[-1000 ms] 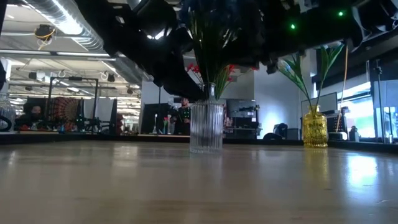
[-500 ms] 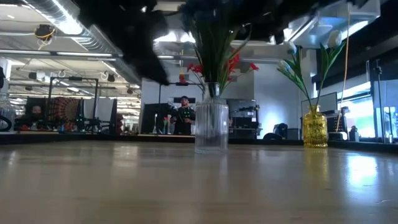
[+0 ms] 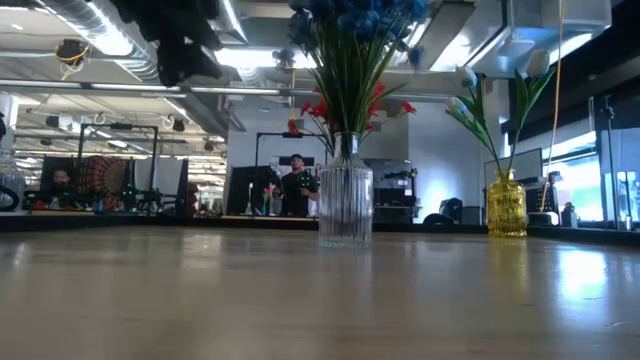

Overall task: Sort flowers into vase by color
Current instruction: Return to Home Position

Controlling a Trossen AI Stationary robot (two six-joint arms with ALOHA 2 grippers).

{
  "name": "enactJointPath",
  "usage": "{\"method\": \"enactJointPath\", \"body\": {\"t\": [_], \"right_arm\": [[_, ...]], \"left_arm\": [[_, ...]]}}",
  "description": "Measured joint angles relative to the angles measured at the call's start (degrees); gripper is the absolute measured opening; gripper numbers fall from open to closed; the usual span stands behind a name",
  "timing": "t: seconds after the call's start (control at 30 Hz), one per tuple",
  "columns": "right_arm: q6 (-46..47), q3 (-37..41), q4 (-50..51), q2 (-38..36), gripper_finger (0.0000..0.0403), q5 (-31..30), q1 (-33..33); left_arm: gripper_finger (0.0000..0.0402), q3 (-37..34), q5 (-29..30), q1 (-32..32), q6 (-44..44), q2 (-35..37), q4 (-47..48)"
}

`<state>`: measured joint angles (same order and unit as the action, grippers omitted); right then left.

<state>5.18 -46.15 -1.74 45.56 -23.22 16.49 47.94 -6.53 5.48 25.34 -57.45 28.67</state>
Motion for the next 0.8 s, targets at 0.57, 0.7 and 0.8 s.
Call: {"method": "enactJointPath", "body": {"t": [0.57,0.7,0.8], "right_arm": [[1.3,19.6,-9.8,-9.7,0.0203,3.1,0.0],[2.0,23.0,-14.5,-10.8,0.0134,5.2,-1.5],[1.3,23.0,-14.1,-17.5,0.0085,9.5,-3.8]], "left_arm": [[0.0181,-0.4,-3.5,-2.3,-15.7,2.4,-8.6],[0.0181,-5.5,-6.4,-3.0,-16.7,4.2,-14.5],[0.0181,-12.0,-9.0,-3.0,-17.1,7.8,-20.8]]}}
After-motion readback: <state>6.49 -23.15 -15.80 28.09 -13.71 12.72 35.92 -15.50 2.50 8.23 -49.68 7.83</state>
